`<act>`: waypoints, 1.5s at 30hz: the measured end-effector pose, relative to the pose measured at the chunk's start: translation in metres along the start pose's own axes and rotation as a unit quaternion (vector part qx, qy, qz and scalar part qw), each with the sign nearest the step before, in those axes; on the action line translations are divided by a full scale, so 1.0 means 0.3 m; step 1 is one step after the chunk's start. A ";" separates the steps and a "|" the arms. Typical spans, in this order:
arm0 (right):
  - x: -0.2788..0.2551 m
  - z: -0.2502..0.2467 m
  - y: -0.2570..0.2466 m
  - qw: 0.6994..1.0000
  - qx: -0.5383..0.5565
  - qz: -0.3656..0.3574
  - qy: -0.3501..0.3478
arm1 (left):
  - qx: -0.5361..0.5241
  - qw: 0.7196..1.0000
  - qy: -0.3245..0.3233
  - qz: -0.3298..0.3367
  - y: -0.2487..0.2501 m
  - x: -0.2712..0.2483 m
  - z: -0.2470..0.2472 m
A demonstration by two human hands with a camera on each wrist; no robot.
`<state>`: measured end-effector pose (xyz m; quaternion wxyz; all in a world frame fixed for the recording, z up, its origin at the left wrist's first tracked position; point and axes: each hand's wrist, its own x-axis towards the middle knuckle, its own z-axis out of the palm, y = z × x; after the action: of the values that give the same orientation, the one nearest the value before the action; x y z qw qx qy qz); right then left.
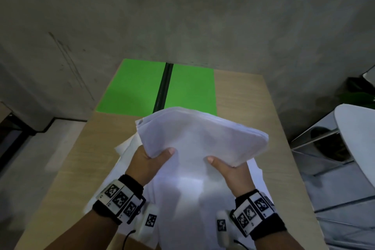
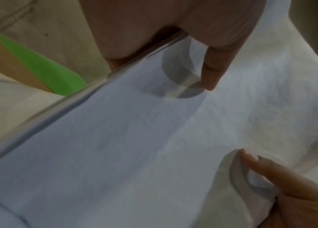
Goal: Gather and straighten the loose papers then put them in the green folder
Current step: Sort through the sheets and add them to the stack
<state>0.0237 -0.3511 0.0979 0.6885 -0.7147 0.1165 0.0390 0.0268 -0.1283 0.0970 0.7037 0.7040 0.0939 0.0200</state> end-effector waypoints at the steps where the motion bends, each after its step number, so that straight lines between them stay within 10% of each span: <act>1: 0.005 0.000 -0.014 1.000 0.005 0.005 -0.002 | 0.004 1.000 0.002 0.001 -0.001 0.008 -0.003; 14: 0.184 0.012 0.042 0.971 -0.151 -0.032 -0.183 | 0.054 0.983 0.169 0.039 0.069 0.008 -0.242; 19: 0.252 -0.036 0.177 0.683 -0.646 -0.083 -0.330 | 0.018 0.986 0.163 0.028 0.027 -0.003 -0.403; 21: 0.257 -0.042 0.193 0.640 -0.690 -0.080 -0.328 | -0.006 0.983 0.181 0.026 0.008 -0.017 -0.443; 37: 0.451 0.041 0.106 0.684 -0.694 -0.097 -0.201 | 0.048 0.946 0.311 -0.080 -0.018 -0.135 -0.491; 45: 0.494 0.089 0.140 0.584 -0.773 -0.114 -0.220 | 0.084 0.948 0.307 -0.003 0.004 -0.157 -0.483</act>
<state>0.1609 -0.3422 0.0236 -0.1204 -0.9542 -0.1950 0.1920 -0.0425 0.0072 0.1043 0.5793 0.7200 0.3088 0.2249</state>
